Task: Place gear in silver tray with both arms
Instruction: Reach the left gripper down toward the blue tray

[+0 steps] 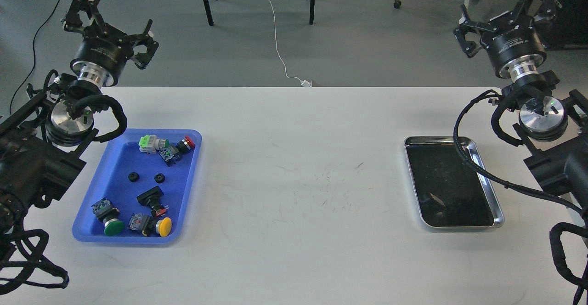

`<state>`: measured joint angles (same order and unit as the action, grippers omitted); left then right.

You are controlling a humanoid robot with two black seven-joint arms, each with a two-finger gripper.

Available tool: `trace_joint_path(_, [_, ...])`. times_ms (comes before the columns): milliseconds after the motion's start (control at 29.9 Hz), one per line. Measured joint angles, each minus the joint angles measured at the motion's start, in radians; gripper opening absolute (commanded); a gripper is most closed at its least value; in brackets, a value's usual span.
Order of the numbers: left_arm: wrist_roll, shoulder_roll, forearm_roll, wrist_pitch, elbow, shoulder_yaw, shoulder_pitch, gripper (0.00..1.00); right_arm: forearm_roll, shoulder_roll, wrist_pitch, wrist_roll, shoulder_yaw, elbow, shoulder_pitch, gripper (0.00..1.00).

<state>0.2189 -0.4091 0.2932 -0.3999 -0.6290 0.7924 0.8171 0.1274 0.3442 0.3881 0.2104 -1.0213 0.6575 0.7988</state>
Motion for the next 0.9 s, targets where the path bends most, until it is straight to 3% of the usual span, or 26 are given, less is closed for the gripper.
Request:
trace_joint_path(434, [0.004,-0.009,0.000,-0.002,0.001,-0.026,0.008,0.98,0.000,-0.011,0.000,0.019,-0.004,0.001,-0.003,0.99])
trace_joint_path(668, [0.012,-0.118,-0.116,-0.079,-0.060,-0.027,0.003,0.98,0.000,-0.011,0.002,0.020,-0.020,0.001,-0.003,0.99])
trace_joint_path(902, [0.019,-0.242,-0.344,-0.082,-0.176,-0.033,-0.007,0.98,0.000,-0.010,0.004,0.030,-0.021,0.007,-0.010,0.99])
